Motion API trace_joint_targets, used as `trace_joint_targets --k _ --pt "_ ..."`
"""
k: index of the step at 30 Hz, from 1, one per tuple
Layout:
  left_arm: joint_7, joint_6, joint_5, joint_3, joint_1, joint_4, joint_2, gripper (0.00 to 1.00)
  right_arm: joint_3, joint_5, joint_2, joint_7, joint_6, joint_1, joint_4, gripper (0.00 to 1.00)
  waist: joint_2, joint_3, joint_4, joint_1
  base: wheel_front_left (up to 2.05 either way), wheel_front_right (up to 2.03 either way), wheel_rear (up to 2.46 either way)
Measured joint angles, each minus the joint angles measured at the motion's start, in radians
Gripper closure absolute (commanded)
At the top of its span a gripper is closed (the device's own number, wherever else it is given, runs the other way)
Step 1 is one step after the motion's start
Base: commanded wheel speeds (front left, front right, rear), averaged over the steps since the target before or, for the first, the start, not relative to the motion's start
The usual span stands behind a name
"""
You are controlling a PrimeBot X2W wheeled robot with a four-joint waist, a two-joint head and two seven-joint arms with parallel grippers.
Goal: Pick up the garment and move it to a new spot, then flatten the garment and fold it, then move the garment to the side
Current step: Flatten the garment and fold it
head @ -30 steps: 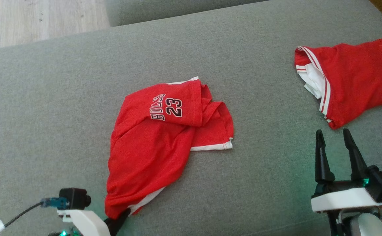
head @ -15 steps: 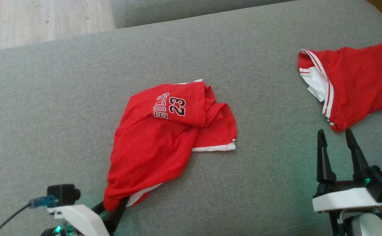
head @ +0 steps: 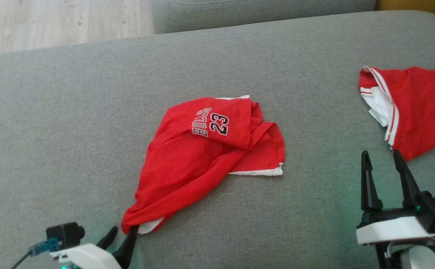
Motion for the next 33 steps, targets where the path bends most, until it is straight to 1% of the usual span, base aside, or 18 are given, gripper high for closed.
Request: trace_joint_targets --k 3,5,9,14,18,25,33 --pt "-0.008 -0.001 0.009 -0.006 -0.029 0.036 -0.029 0.0 0.006 -0.002 0.0 0.0 0.0 0.003 0.0 0.0 0.0 0.008 0.008 0.0 0.0 0.0 0.0" --pt "-0.012 -0.001 0.04 -0.018 -0.063 0.065 -0.039 0.0 0.01 -0.005 0.0 0.0 0.0 0.002 0.0 0.0 0.0 0.016 0.009 0.0 0.0 0.0 0.0" --pt "-0.017 0.008 0.067 -0.024 -0.134 0.119 -0.063 0.0 0.013 -0.007 0.0 0.0 0.0 0.002 -0.001 0.0 0.0 0.031 0.007 0.0 0.0 0.0 0.0" --pt "0.003 0.008 0.122 -0.063 -0.212 0.181 -0.064 0.0 0.016 -0.007 0.0 0.0 0.0 0.002 0.0 0.0 0.0 0.041 -0.004 0.0 0.0 0.0 0.0" --pt "0.016 0.008 0.137 -0.082 -0.24 0.213 -0.064 0.0 0.016 -0.007 0.0 0.0 0.0 0.002 0.005 0.0 0.0 0.032 -0.012 0.0 0.0 0.0 0.0" --pt "0.016 0.009 0.144 -0.091 -0.227 0.207 -0.059 0.0 0.012 0.0 0.0 0.0 0.0 0.005 0.009 0.0 0.0 -0.003 -0.013 0.0001 0.0 0.0 0.0" --pt "0.004 0.058 0.144 -0.1 -0.086 0.09 -0.012 0.0 0.005 0.002 0.0 0.0 0.0 0.032 0.01 0.0 0.0 -0.048 0.013 0.0001 0.0 0.0 0.0"
